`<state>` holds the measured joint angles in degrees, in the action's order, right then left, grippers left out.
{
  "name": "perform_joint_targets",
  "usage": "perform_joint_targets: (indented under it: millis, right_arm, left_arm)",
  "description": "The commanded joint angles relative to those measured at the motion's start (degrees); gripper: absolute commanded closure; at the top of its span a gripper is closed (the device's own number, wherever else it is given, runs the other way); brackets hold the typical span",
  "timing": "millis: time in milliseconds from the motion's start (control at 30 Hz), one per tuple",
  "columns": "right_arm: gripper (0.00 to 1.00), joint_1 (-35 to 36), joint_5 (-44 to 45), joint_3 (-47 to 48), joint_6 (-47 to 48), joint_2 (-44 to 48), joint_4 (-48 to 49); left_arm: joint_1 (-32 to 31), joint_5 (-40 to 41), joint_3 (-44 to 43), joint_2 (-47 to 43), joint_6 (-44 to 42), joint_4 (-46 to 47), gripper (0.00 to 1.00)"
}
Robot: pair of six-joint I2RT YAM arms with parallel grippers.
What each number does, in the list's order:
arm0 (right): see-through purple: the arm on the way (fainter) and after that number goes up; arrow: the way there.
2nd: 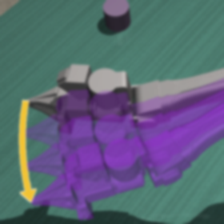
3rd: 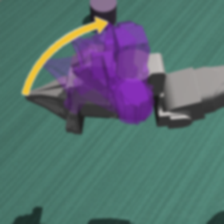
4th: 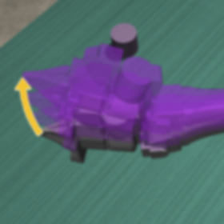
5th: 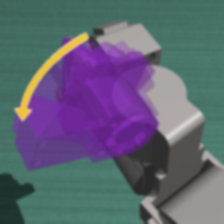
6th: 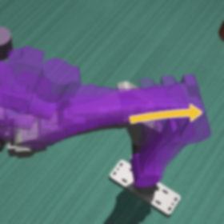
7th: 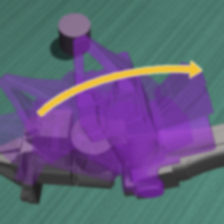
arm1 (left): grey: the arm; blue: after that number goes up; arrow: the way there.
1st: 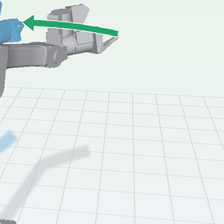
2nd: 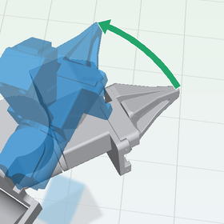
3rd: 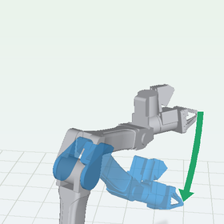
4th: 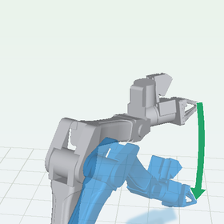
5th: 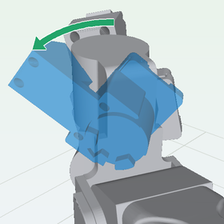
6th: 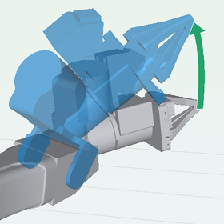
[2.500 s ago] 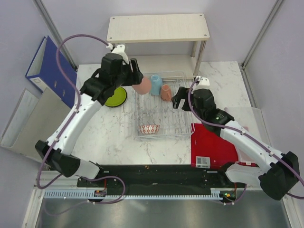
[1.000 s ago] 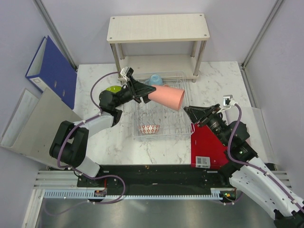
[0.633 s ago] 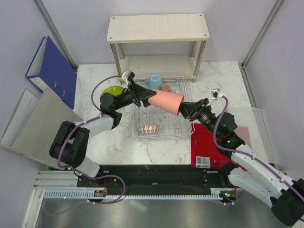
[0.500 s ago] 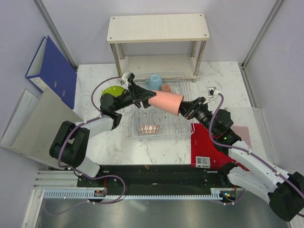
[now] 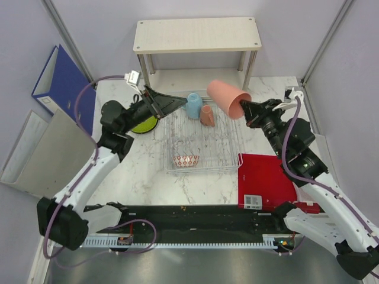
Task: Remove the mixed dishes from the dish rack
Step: Pick up the cup from the dish rack, then place the cup at the center of the board.
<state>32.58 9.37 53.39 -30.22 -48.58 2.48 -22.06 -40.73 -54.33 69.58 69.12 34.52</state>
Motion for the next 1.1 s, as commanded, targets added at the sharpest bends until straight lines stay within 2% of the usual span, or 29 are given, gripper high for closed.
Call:
perform_joint_targets:
  millis: [0,133,200,300,467,600,800,1067]
  right_arm:
    - [1.0,-0.76,20.82,11.18,6.05,-5.88,-17.49]
    - [1.0,-2.78,31.04,15.08,8.24,-14.77,-20.59]
    - [1.0,-6.1,31.42,18.57,6.16,-20.49,-23.39]
    - [1.0,-11.38,26.68,24.21,0.54,-27.69,-27.87]
    - [1.0,-19.82,16.48,32.63,-7.21,-37.53,-34.55]
    - [1.0,-22.29,14.2,36.34,-8.45,-42.55,-36.23]
    - [1.0,-27.21,1.74,46.97,-11.27,-56.35,-44.13]
    - [1.0,-29.23,2.76,47.61,-9.25,-65.15,-47.22]
  left_arm:
    - [1.32,18.04,-3.25,-7.17,-19.2,-25.64,0.01]
    - [1.41,22.61,1.14,-10.95,-19.46,-30.55,0.01]
    - [1.41,26.83,5.87,-15.25,-19.29,-31.18,0.01]
    - [1.41,31.84,8.96,-20.09,-20.34,-34.07,0.03]
    - [1.41,33.7,8.88,-23.17,-23.76,-42.16,0.06]
    - [1.41,34.84,11.34,-26.33,-24.3,-44.1,0.07]
    - [1.32,33.18,11.17,-24.32,-23.51,-46.74,0.09]
    - [1.32,32.38,12.4,-22.82,-22.8,-49.02,0.1]
